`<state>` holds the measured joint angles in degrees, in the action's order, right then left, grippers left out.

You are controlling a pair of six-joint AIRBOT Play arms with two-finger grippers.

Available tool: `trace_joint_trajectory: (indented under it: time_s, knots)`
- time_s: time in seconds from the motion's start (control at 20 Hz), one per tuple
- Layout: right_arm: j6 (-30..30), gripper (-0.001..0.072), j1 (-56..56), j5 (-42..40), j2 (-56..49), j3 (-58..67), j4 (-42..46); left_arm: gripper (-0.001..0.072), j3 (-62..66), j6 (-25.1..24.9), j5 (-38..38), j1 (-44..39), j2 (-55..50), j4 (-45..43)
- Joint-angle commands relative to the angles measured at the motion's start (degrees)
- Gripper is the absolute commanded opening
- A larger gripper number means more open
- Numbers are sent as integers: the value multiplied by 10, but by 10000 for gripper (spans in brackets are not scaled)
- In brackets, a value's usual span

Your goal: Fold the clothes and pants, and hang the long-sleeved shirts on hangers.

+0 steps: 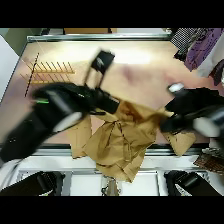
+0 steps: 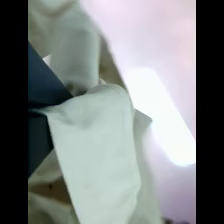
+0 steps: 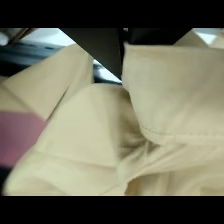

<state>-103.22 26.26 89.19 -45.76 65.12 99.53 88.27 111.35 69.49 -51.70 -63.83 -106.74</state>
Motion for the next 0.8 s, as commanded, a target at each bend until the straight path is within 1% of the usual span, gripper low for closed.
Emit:
trace_joint_trajectory:
  time_s: [0.0, 0.1, 0.2, 0.35, 0.45, 0.5, 0.55, 0.65, 0.75]
  knots:
    - [-10, 13, -7, 73, 3, 262, 11, 14, 154, -10, 4, -33, 45, -12]
    - [-29, 13, -7, 57, -2, 384, 9, 14, 233, -10, -20, -71, 57, -12]
    - [-42, 13, -7, 26, -3, 462, -4, 14, 282, -13, -61, -107, 66, -14]
    - [-67, 13, -7, -28, 0, 521, -28, 14, 311, -17, -122, -125, 79, -18]
    - [-94, 13, -7, -66, 10, 525, -33, 13, 287, -17, -169, -125, 101, -18]
    - [-107, 13, -7, -73, 12, 525, -33, 13, 266, -16, -182, -125, 111, -18]
    - [-111, 12, -7, -72, 10, 525, -33, 13, 249, -16, -178, -124, 116, -20]
    - [-123, 13, -7, -43, -9, 524, -31, 14, 219, 7, -134, -107, 113, -47]
    - [-123, 13, -7, 12, -42, 510, -31, 14, 197, 32, -41, -45, 88, -57]
